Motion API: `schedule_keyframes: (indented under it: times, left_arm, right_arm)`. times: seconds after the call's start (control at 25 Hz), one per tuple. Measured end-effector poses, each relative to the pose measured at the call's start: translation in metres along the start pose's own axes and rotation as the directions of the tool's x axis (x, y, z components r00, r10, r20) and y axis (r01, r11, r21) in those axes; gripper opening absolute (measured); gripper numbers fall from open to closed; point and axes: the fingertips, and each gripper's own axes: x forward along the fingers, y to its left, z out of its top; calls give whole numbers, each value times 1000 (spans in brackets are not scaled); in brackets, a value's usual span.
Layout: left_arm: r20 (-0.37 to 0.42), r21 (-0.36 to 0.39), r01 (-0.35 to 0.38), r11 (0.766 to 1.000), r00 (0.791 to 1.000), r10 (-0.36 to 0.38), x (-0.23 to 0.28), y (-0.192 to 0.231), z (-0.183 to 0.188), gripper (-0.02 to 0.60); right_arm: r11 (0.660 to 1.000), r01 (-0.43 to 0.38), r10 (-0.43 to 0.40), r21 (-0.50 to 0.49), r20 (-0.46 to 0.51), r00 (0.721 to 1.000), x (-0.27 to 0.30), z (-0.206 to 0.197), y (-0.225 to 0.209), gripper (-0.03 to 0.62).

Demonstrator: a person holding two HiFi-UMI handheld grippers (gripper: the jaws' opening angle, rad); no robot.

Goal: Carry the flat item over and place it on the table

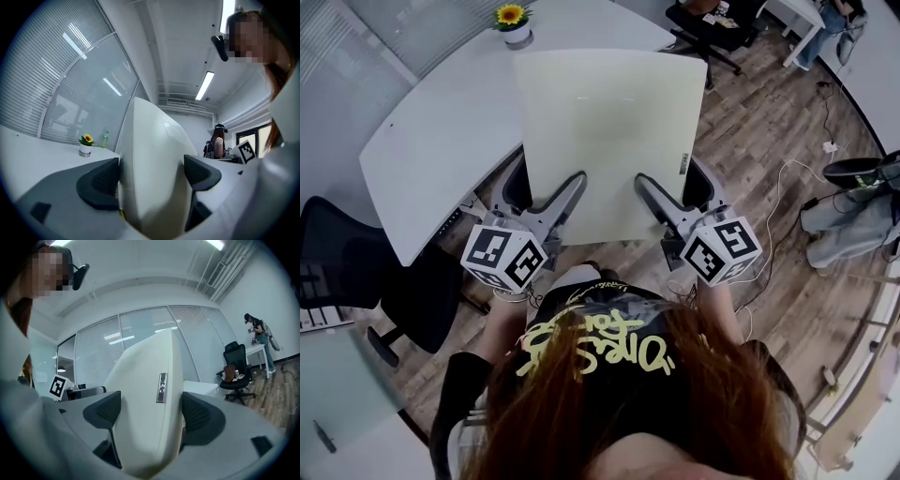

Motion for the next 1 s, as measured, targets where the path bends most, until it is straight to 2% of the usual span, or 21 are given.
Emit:
schedule_keyframes:
  times: [0.52, 0.76, 1.0]
  left_arm:
    - [-5, 19, 8, 1000, 1000, -7, 10, -3, 2, 433]
    - [-8, -14, -9, 1000, 1000, 9, 11, 0, -4, 433]
    - [-6, -13, -6, 1000, 1000, 6, 19, 13, -6, 433]
  right_arm:
    - [1000, 11, -11, 12, 3, 1000, 0, 2, -9, 391]
    - [1000, 4, -4, 7, -7, 1000, 3, 1, -11, 391]
    - [1000, 11, -11, 10, -10, 1000, 17, -2, -15, 391]
